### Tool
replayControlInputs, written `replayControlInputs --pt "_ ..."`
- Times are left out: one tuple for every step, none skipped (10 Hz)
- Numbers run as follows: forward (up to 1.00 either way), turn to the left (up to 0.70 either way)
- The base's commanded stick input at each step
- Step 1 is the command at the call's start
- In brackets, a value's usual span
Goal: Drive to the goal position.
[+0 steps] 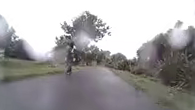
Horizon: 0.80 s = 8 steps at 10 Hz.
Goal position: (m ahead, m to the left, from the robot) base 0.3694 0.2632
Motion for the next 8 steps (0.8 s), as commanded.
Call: replayControlInputs --pt "0.85 0.0" --pt "0.85 0.0" --pt "0.85 0.0" --pt "0.85 0.0" --pt "0.85 0.0" --pt "0.85 0.0" --pt "0.85 0.0" --pt "0.85 0.0"
